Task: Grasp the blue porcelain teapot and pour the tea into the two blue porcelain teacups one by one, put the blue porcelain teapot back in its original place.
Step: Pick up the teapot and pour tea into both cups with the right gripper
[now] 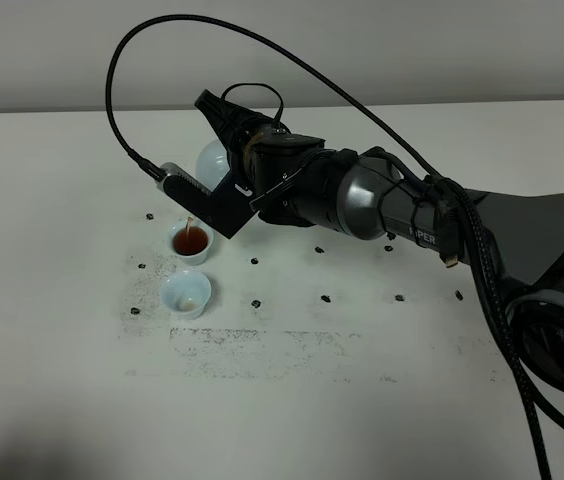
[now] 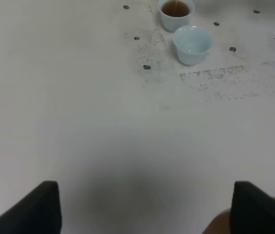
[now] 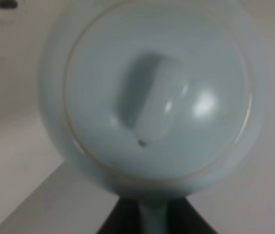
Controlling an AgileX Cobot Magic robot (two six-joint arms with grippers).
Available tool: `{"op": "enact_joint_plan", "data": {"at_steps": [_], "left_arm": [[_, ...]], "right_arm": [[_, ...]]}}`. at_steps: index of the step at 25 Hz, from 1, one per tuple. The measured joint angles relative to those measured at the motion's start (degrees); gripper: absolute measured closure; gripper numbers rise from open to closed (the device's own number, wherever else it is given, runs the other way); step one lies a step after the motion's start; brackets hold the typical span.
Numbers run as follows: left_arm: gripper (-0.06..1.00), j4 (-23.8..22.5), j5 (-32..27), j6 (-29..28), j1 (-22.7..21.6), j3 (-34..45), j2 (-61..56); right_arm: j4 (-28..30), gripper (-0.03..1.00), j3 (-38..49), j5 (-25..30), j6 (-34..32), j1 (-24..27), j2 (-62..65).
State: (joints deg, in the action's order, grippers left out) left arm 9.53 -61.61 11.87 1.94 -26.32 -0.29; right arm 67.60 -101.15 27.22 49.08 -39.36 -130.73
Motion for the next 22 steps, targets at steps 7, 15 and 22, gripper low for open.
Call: {"op": "enact_joint_plan", "data": {"at_steps": [7,15,22], "left_arm": [[0.27,0.0,0.0,0.0,0.0,0.0,0.0],[0.27,0.0,0.0,0.0,0.0,0.0,0.0],[0.27,0.0,0.0,0.0,0.0,0.0,0.0]], "right_arm": [[-5.1,0.93,0.0,1.0,-0.1,0.0,0.0],[-10.7,0.93,0.0,2.8,-0.1,0.0,0.0],[-16.0,0.93,0.1,4.8,-0.6,0.0,1.1]]}}
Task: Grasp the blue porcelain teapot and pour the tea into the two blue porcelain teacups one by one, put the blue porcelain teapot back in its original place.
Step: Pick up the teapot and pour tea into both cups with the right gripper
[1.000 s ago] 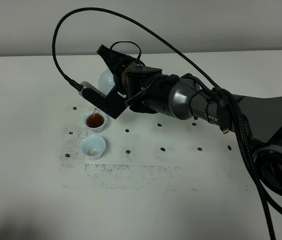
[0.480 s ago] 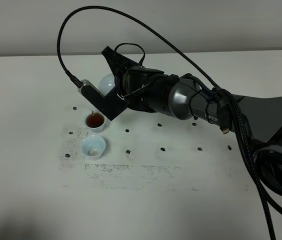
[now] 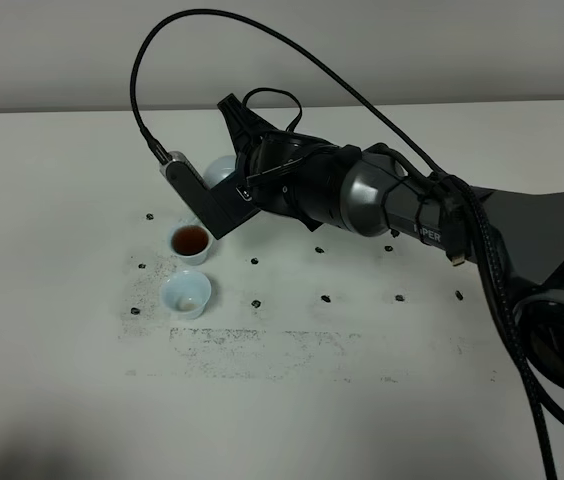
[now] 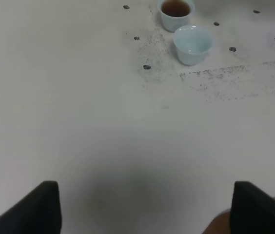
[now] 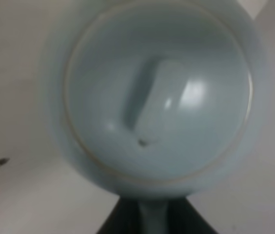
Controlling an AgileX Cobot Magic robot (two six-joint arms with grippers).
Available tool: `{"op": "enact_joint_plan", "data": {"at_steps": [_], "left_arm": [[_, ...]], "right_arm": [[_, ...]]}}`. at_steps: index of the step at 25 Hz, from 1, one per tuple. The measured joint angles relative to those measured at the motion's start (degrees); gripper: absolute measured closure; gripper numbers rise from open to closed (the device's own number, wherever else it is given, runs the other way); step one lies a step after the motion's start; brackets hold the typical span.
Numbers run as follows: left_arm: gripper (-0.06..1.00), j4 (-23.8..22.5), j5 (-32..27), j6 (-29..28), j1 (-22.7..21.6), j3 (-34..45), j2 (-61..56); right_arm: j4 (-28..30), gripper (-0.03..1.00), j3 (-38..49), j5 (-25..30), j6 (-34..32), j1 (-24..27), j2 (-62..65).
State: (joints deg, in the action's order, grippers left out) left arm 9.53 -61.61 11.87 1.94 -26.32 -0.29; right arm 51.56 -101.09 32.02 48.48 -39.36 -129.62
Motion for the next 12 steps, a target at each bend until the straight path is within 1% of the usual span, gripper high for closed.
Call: {"op": "enact_joint_plan", "data": {"at_steps": [3,6,9,12], "left_arm": [[0.27,0.0,0.0,-0.1,0.0,0.0,0.0],[0.27,0.0,0.0,-0.1,0.0,0.0,0.0],[0.27,0.0,0.0,-0.1,0.0,0.0,0.0],[0.27,0.0,0.0,-0.1,0.0,0.0,0.0]], "right_arm": [[-3.4,0.93,0.0,0.1,-3.0,0.0,2.5],[-7.1,0.93,-0.1,0.2,-9.0,0.1,4.9],[-11.8,0.93,-0.2,0.7,-17.4,0.9,6.6],[-17.8,0.93,-0.2,2.9,-26.9,2.0,7.1]]}}
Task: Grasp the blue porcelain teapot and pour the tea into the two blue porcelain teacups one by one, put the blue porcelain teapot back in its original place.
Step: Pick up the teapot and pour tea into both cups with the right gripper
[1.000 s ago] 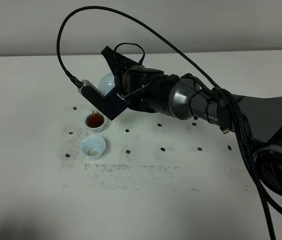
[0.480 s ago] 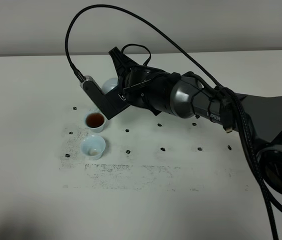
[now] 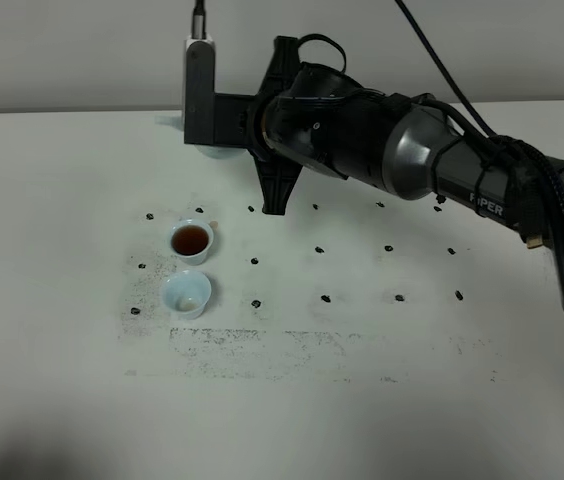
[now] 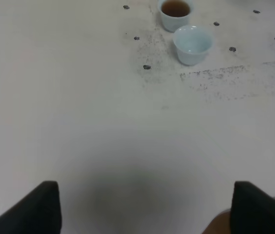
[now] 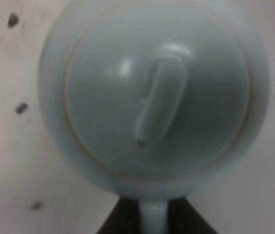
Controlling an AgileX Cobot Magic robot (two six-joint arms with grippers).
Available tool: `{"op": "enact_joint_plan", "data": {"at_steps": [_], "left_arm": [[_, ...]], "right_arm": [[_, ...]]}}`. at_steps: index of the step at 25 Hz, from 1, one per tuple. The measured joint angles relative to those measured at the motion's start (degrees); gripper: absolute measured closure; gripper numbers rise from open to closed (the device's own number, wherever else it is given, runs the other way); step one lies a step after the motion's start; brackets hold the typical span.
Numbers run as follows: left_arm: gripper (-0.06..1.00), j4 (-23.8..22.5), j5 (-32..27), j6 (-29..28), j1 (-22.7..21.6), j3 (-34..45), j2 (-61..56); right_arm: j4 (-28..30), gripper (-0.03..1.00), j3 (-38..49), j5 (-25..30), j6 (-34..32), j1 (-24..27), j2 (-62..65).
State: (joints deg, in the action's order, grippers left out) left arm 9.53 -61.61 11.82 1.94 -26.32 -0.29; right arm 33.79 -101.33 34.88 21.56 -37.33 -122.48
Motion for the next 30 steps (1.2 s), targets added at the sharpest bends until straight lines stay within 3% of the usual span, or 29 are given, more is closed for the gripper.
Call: {"op": "enact_joint_plan", "data": {"at_steps": [6,14,22,30], "left_arm": [[0.27,0.0,0.0,0.0,0.0,0.0,0.0],[0.27,0.0,0.0,0.0,0.0,0.0,0.0],[0.27,0.0,0.0,0.0,0.0,0.0,0.0],[0.27,0.0,0.0,0.0,0.0,0.0,0.0]], "right_arm": [[-14.2,0.93,0.0,4.2,-11.5,2.5,0.0],[-26.7,0.93,0.0,7.1,-14.8,2.8,-2.1],[-31.1,0.93,0.0,9.1,-15.0,2.8,-6.0],[-31.7,0.93,0.0,9.0,-15.0,2.9,-8.5]]}}
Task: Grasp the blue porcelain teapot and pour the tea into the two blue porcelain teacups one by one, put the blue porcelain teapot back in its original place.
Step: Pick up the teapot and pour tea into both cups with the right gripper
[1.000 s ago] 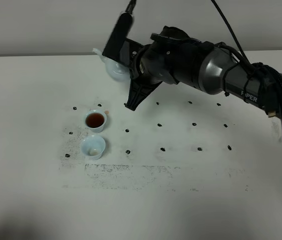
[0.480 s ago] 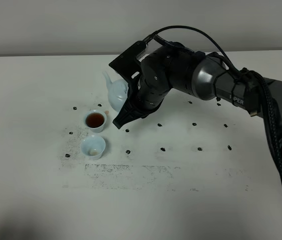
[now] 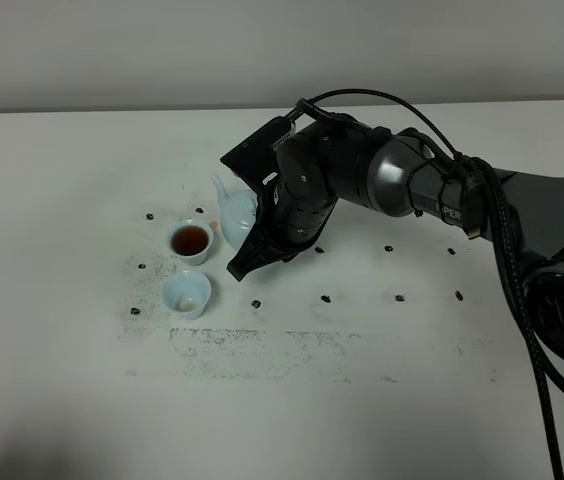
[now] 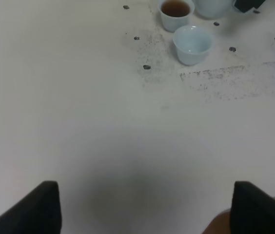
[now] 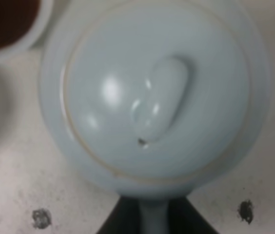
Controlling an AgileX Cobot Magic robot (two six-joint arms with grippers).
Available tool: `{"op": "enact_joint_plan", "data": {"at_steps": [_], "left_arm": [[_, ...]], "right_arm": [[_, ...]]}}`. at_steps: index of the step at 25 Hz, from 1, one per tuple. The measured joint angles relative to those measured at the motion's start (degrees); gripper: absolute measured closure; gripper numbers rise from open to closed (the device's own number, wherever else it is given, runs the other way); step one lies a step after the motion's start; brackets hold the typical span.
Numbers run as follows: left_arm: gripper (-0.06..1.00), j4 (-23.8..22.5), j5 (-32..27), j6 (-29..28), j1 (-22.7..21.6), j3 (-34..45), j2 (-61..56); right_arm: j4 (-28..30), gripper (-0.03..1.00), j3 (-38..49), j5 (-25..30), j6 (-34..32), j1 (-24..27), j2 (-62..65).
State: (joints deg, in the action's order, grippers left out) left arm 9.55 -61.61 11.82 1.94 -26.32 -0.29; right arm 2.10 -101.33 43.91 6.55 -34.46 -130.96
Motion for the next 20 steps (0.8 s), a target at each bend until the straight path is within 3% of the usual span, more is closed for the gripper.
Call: {"op": "enact_joint_plan", "data": {"at_steps": [7,16,20], "left_arm": [[0.27,0.0,0.0,0.1,0.0,0.0,0.0],[0.27,0.0,0.0,0.1,0.0,0.0,0.0],[0.27,0.0,0.0,0.1,0.0,0.0,0.0]], "right_arm": [[0.1,0.93,0.0,0.7,-0.1,0.0,0.0],[1.6,0.93,0.9,10.8,-1.6,0.0,6.8],[1.6,0.93,8.1,8.2,-1.8,0.1,11.9]]}}
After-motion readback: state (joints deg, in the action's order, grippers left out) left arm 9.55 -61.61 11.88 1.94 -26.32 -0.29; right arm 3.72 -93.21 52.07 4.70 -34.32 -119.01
